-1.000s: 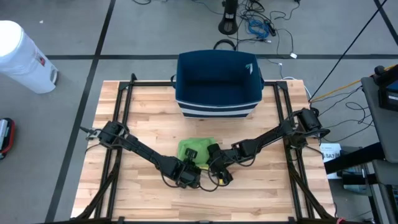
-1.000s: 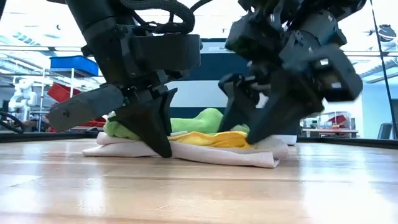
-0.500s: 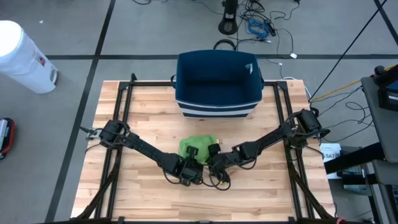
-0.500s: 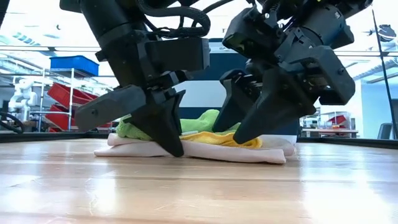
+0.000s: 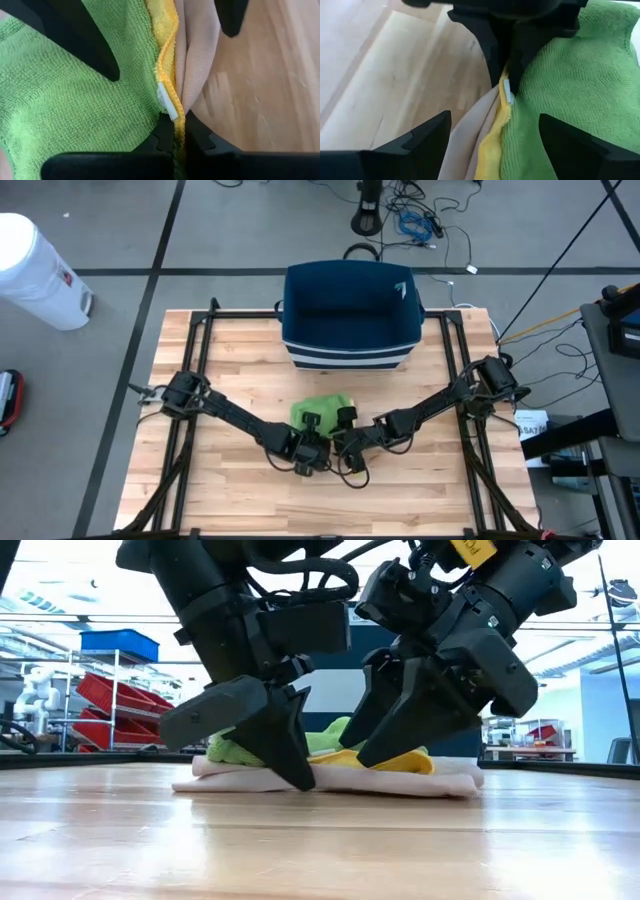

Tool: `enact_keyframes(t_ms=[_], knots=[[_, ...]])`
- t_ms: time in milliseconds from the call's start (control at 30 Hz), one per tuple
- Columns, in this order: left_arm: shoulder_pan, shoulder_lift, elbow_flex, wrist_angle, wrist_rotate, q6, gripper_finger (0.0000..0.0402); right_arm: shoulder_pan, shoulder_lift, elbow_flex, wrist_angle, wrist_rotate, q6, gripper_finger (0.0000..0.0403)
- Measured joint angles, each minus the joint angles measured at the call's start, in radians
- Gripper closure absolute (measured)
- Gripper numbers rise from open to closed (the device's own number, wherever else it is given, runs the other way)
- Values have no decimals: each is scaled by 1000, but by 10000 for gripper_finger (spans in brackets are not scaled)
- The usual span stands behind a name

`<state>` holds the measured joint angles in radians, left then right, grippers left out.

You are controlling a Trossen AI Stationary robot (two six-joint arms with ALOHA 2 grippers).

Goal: Fold towel
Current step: Put the stack of folded towels into the laundry organizer

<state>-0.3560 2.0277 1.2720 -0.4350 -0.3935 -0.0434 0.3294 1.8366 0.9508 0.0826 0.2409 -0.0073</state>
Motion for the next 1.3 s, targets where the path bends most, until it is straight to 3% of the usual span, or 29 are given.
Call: enact_keyframes(t_ms=[300, 533, 667, 967, 1067, 1233, 1300], knots=[[18, 1, -1, 42, -4, -8, 389, 3, 71, 6, -20, 48, 27, 115], [8, 1, 0, 47, 10, 4, 389, 50, 84, 6, -80, 273, -5, 151], [6, 1, 0, 49, 15, 9, 389, 62, 86, 5, -103, 348, -28, 179], [-3, 1, 0, 85, 24, 41, 389, 60, 86, 3, -141, 364, -6, 210], [-9, 1, 0, 89, 24, 56, 389, 62, 87, 3, -154, 362, -4, 251], [-18, -2, 5, 89, 23, 77, 389, 62, 88, 3, -167, 329, -34, 375], [-20, -6, 13, 73, 20, 79, 389, 63, 87, 2, -167, 327, -43, 386]])
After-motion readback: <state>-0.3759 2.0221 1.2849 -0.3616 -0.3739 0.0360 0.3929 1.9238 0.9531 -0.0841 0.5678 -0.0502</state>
